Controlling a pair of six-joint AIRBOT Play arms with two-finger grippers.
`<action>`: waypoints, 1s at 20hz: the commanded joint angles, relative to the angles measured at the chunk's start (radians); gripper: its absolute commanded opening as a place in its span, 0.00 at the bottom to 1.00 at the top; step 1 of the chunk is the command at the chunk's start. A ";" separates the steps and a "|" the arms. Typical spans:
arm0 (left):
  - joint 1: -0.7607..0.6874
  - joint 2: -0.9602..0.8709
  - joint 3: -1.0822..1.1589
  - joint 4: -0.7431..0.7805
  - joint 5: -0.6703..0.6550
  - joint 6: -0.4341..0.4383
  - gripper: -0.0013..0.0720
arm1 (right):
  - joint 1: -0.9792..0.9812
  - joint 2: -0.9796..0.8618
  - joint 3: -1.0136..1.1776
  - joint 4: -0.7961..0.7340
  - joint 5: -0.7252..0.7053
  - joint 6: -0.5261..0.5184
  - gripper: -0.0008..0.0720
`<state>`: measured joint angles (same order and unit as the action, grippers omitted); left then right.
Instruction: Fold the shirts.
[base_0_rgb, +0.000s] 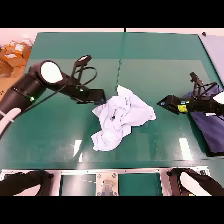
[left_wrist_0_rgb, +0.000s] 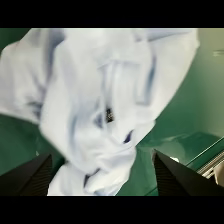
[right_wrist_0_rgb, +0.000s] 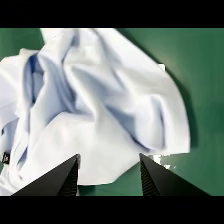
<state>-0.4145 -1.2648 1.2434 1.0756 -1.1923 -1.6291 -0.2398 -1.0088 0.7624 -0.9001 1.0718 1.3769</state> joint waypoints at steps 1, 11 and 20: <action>0.074 -0.014 -0.040 0.001 -0.170 0.040 0.99 | -0.079 -0.035 -0.022 -0.001 -0.010 0.011 0.61; -0.181 -0.016 -0.477 -0.072 0.175 -0.029 0.99 | -0.022 -0.471 0.031 0.216 -0.077 -0.146 0.58; -0.180 -0.093 -0.476 -0.121 0.290 0.034 0.05 | 0.030 -0.502 0.115 0.217 -0.068 -0.156 0.03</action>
<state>-0.5999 -1.3437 0.7643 0.9451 -0.9207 -1.6360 -0.2016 -1.5040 0.8509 -0.6884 0.9943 1.2266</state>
